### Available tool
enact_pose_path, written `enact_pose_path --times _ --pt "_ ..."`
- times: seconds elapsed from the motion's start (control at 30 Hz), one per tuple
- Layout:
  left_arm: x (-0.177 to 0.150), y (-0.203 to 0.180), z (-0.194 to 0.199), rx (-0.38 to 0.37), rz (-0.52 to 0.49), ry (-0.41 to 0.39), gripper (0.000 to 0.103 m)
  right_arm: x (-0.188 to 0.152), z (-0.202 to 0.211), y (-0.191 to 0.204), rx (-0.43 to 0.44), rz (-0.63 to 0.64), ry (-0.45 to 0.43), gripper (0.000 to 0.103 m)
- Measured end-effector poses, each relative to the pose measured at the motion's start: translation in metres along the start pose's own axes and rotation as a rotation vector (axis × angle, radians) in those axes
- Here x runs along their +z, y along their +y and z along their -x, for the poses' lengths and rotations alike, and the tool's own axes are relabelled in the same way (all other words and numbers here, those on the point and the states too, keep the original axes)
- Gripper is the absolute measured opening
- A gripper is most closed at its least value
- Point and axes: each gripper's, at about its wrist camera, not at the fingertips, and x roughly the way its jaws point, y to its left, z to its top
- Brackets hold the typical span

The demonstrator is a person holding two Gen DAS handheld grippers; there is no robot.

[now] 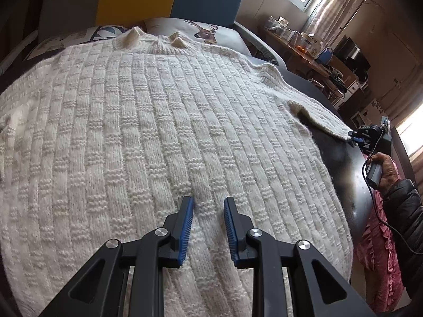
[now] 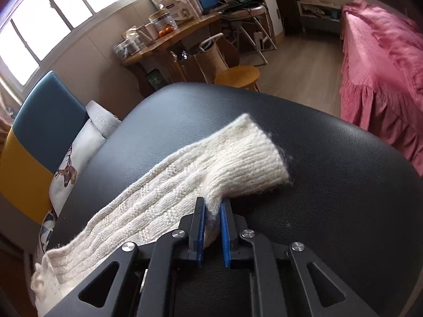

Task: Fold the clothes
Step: 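Grasp the sleeve cuff with the right gripper and lift it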

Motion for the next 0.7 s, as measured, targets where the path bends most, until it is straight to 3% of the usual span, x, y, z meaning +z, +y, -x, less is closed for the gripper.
enact_pose_path --times 0.23,0.33,0.43,0.63,0.7 --pt "0.004 0.001 0.001 -0.006 0.046 0.015 0.024 0.010 0.015 0.043 0.206 0.094 0.008 0.011" --pt "0.012 0.002 0.004 -0.032 0.064 0.019 0.024 0.008 0.021 0.068 0.308 0.125 0.031 0.011" --pt "0.031 -0.001 0.009 -0.073 0.064 0.005 0.024 -0.003 0.028 0.095 0.355 0.197 0.050 0.011" --pt "0.094 -0.029 -0.016 -0.355 0.165 0.102 0.028 -0.055 0.029 0.155 0.385 0.469 0.133 0.011" --pt "0.117 -0.049 -0.028 -0.407 0.179 0.118 0.029 -0.073 0.018 0.163 0.374 0.505 0.173 0.011"
